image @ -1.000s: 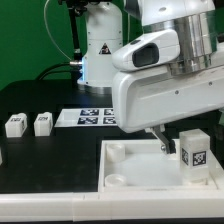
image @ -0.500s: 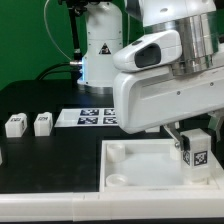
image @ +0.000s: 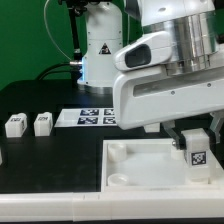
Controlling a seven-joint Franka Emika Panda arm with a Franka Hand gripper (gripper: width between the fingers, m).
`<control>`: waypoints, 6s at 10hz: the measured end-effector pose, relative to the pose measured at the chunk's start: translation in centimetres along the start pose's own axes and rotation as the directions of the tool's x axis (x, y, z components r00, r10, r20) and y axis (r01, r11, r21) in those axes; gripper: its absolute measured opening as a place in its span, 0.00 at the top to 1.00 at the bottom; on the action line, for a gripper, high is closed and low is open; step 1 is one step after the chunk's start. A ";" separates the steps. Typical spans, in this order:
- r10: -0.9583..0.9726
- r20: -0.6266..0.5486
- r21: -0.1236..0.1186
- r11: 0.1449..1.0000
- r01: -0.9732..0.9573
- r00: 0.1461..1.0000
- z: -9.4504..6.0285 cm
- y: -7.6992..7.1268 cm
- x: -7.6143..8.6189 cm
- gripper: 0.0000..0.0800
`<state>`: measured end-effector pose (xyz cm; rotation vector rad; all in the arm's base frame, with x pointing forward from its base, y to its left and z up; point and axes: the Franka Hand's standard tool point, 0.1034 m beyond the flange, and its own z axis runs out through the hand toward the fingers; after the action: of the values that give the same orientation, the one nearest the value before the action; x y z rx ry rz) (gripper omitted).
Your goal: Assemble one leg
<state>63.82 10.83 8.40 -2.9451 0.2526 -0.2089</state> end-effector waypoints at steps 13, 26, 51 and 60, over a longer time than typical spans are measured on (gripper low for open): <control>0.915 -0.010 -0.011 0.404 -0.915 0.404 0.1 0.0 -0.9 0.63; 0.560 -0.012 -0.010 0.828 -0.560 0.828 0.0 0.0 -0.8 0.26; 0.481 -0.047 -0.062 0.874 -0.483 0.876 0.4 -0.2 -1.0 0.63; 0.719 -0.058 -0.044 0.692 -0.721 0.693 0.5 -0.4 -1.1 0.26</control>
Offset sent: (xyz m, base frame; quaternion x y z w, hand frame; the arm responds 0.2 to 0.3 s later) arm -0.0050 0.0013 -0.0136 0.0023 -0.0006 0.3614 0.9324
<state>62.89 11.49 7.82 -2.6333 1.4067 -0.1338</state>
